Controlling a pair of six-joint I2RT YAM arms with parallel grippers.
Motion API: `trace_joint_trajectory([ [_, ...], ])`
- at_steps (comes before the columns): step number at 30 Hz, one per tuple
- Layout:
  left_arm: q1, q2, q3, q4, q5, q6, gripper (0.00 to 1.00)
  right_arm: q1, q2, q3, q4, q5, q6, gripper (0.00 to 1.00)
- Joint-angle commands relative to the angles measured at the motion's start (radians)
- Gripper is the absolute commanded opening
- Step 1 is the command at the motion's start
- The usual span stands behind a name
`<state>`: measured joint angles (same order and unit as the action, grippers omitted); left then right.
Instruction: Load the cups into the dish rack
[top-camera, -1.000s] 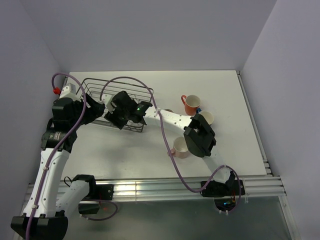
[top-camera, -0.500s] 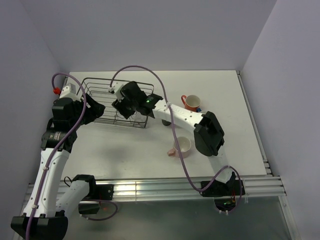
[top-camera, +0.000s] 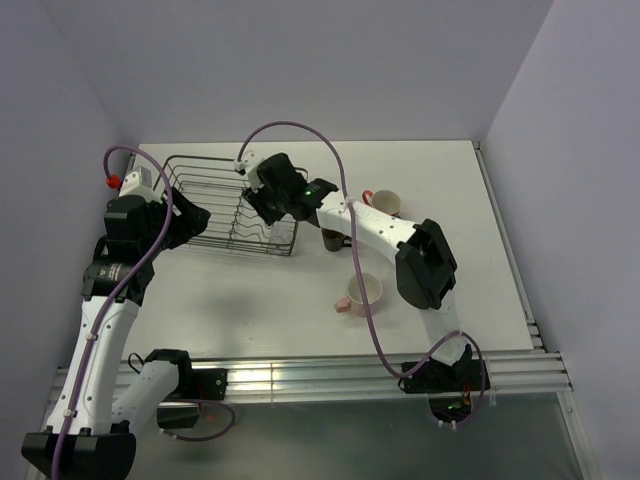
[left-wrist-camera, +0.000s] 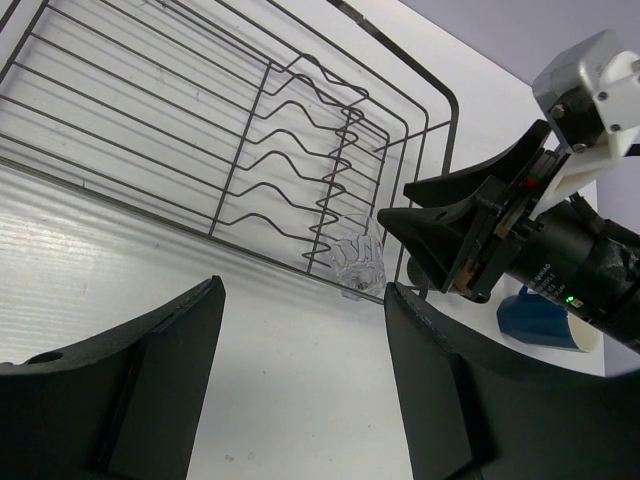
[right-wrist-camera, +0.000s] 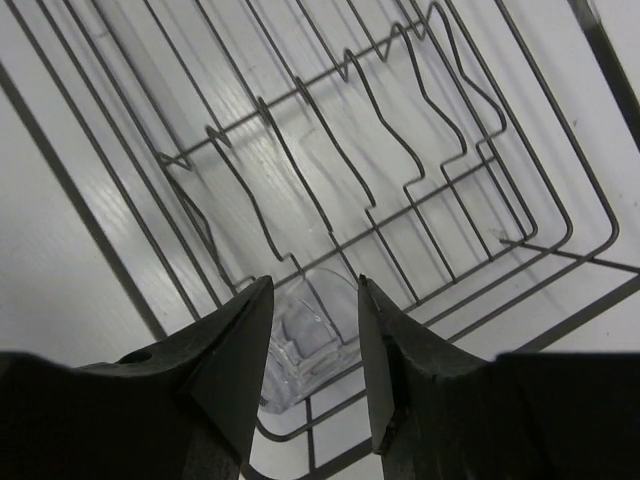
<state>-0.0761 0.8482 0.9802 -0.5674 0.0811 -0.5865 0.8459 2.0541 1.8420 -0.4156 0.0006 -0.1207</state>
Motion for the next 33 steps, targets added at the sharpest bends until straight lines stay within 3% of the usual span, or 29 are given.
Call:
trace_joint_trajectory([
  [1,-0.001,0.0,-0.002,0.015,0.009,0.024,0.72,-0.039,-0.052,-0.035,-0.04,-0.031,0.0,0.47],
  [12,-0.001,0.006,-0.008,0.018,0.026,0.027,0.71,-0.045,-0.092,-0.112,-0.072,-0.05,-0.017,0.57],
  [33,-0.001,0.008,-0.021,0.024,0.032,0.03,0.72,-0.05,-0.061,-0.056,-0.161,-0.086,-0.06,0.59],
])
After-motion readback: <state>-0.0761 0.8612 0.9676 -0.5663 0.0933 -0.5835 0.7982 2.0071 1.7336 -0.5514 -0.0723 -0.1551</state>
